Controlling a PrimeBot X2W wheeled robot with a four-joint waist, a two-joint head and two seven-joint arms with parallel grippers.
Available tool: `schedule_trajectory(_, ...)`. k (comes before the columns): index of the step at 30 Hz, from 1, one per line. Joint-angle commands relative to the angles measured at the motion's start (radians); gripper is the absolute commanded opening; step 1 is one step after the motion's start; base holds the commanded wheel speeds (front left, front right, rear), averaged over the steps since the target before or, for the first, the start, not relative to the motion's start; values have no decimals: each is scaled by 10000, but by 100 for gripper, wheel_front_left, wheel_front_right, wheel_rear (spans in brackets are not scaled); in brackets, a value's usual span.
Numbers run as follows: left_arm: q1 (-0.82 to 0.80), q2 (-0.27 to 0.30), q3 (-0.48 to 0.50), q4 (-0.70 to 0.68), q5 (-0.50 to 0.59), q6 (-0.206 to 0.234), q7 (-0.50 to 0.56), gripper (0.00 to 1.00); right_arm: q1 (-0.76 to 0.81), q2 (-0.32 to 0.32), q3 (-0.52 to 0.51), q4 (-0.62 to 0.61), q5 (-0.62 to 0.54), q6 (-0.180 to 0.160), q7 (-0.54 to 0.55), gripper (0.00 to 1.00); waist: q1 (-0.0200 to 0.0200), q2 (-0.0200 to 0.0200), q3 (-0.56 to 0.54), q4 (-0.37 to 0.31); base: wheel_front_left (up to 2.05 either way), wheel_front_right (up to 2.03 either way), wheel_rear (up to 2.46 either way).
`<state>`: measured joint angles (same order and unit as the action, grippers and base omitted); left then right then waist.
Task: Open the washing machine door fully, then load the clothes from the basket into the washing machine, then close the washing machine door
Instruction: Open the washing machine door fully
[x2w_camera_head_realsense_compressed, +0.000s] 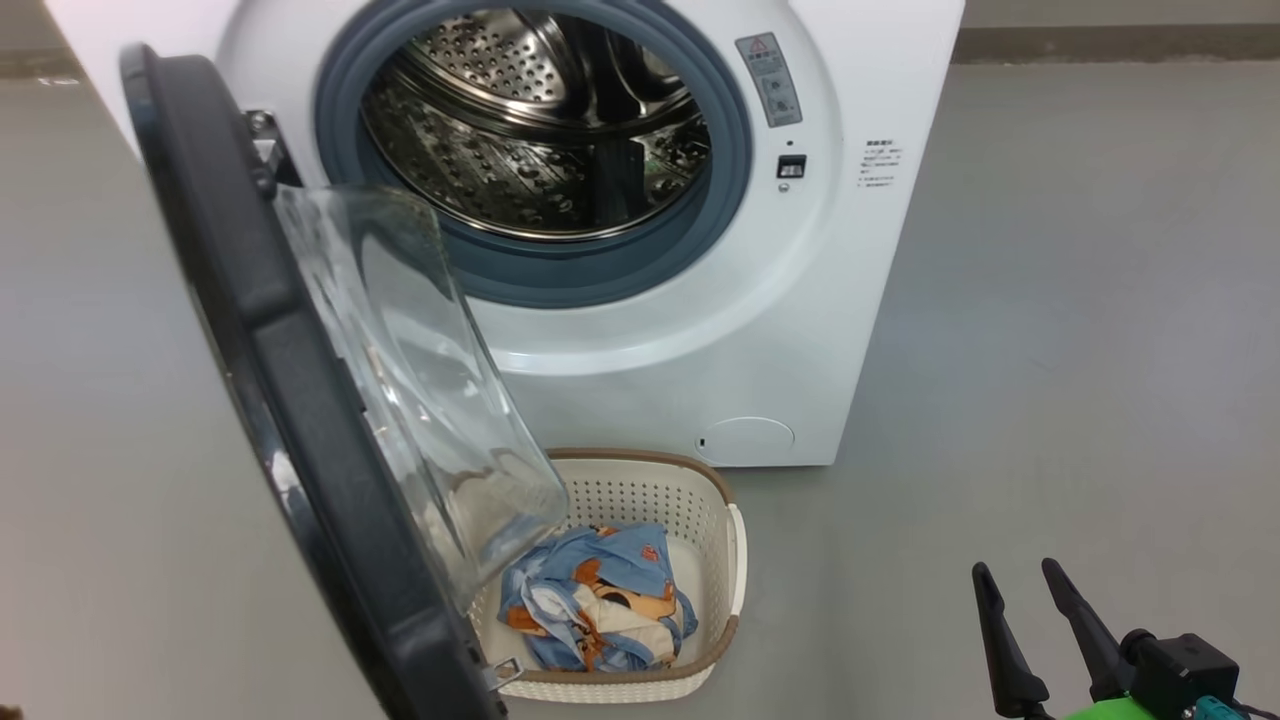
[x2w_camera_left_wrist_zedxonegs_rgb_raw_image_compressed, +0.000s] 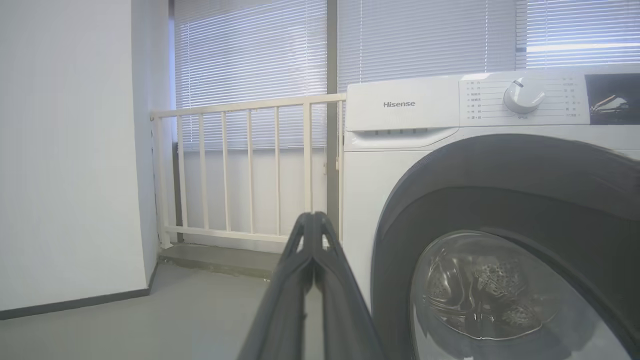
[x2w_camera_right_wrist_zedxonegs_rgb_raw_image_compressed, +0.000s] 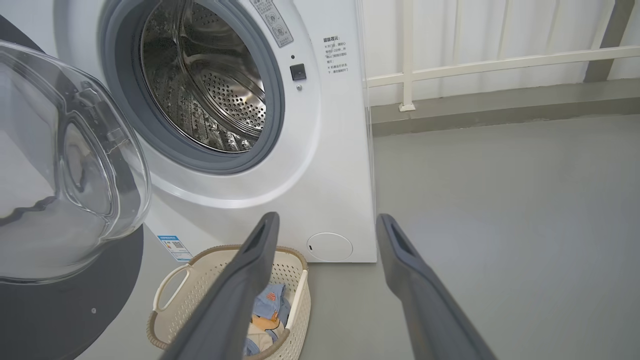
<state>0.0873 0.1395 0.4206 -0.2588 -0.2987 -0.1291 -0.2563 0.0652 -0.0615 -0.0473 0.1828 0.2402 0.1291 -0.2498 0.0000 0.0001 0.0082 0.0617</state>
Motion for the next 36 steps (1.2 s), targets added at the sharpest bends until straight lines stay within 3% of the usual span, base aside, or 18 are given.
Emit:
schedule_trajectory(1, -490, 322, 322, -357, 154, -16, -55, 0, -20, -31, 200, -236, 46, 16, -120, 100, 0, -1, -63, 73, 0, 0, 0)
schedule_trajectory(6, -1023, 697, -10, -1473, -93, -16, 244, 0, 87, 23, 135, -305, 33, 16, -120, 100, 0, -1, -167, 261, 0, 0, 0)
schedule_trajectory(14, -2229, 1011, -1418, -3777, -976, -3, 2298, 0, 213, 77, -116, -462, 14, 16, -120, 100, 0, -1, -159, 686, 0, 0, 0)
schedule_trajectory(19, -2683, 682, -2933, -4786, -1247, 126, 3570, 0, 259, 98, -155, -558, -47, 16, -120, 100, 0, -1, -114, 926, 0, 0, 0)
schedule_trajectory(24, -2672, -52, -4827, -5267, -1538, 272, 4454, 0, 289, 108, -195, -556, -10, 16, -120, 100, 0, -1, -108, 1152, 0, 0, 0)
schedule_trajectory(29, -2384, -495, -6438, -5297, -1842, 450, 4962, 0, 259, 110, -162, -502, 107, 16, -120, 100, 0, -1, -133, 1273, 0, 0, 0)
schedule_trajectory(36, -1758, -727, -7775, -4986, -2418, 837, 5238, 0, 249, 111, -124, -453, 204, 16, -120, 100, 0, -1, -172, 1303, 0, 0, 0)
